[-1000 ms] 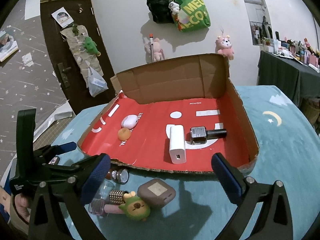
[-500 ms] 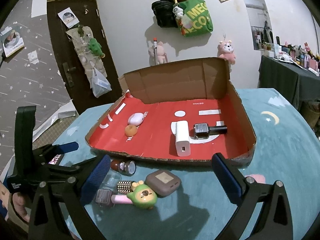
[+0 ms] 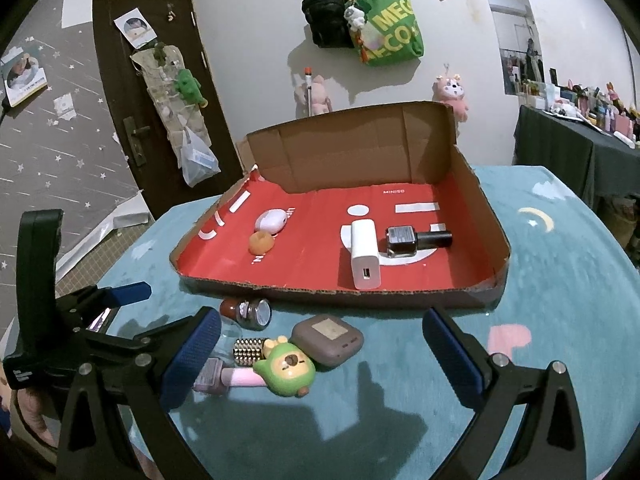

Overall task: Organize rigid objects
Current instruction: 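Withdraw both grippers from the box back toward the remaining items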

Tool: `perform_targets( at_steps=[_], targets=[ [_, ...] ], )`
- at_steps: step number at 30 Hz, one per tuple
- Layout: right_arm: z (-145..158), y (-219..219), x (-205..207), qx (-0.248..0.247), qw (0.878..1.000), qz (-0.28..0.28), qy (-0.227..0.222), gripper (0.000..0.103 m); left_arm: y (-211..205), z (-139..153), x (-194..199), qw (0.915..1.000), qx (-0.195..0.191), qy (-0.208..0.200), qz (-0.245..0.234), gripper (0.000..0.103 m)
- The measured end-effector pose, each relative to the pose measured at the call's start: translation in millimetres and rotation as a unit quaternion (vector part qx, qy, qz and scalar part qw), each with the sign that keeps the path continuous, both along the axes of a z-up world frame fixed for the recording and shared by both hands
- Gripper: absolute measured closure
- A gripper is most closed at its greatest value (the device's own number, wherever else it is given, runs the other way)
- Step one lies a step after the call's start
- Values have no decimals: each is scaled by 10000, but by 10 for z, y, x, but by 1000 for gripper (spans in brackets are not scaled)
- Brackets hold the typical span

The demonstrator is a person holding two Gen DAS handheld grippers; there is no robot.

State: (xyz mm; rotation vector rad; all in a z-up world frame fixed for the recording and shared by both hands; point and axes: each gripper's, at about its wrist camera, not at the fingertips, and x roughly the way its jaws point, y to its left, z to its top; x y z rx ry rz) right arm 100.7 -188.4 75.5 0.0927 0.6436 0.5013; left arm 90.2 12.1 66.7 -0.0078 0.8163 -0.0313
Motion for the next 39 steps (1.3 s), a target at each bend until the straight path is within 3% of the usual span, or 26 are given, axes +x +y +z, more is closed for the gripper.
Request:
perform_targets(
  at_steps=[39],
  targets=[
    [-391,30,-98,-356,9976,-34,585,0,45,-407,-116,9980,-197,597,10,0]
  ],
)
